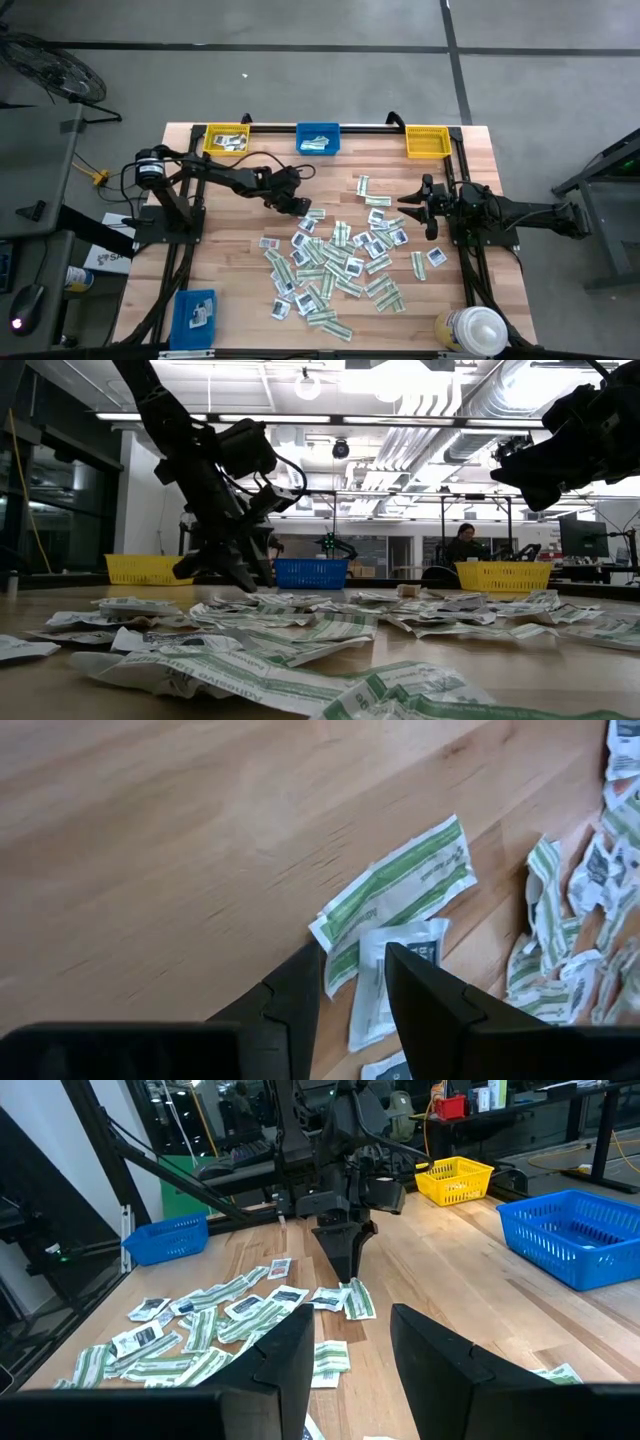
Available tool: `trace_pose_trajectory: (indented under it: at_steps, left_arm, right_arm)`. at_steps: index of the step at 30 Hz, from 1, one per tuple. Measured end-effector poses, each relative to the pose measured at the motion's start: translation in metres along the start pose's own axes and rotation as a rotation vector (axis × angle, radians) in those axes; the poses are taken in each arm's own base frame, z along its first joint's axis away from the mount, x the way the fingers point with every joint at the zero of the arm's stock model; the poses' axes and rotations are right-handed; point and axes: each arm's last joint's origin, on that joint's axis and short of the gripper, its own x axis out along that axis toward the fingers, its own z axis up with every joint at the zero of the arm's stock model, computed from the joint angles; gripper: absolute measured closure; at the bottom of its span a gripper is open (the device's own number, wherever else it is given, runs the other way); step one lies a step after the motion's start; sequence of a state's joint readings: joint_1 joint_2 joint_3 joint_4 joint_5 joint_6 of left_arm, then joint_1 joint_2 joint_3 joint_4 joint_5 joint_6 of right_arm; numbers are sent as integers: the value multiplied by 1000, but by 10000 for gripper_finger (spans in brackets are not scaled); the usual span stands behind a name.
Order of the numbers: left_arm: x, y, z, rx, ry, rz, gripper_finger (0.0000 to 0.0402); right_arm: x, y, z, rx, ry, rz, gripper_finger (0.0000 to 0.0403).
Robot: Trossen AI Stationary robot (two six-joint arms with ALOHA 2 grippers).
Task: Pick & Place First Aid Supplies
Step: Put the green bandage pack into the top blue bin
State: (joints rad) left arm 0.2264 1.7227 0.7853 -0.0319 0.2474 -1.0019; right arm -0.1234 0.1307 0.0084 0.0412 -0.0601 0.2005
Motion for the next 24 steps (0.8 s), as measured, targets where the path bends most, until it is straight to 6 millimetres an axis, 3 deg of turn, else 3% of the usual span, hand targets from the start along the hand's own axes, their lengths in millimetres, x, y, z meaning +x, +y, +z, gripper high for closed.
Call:
trace_pose_trajectory:
  at_steps: [11,19,24]
  left_arm:
    - [2,1,0,0,-5,12,292]
    - [2,4,-1,1,-12,50,390]
    - [2,5,0,23,-20,56,396]
  right_arm:
    - [0,0,0,0,0,0,274]
    - [0,0,0,0,0,0,274]
    - [0,0,0,0,0,0,274]
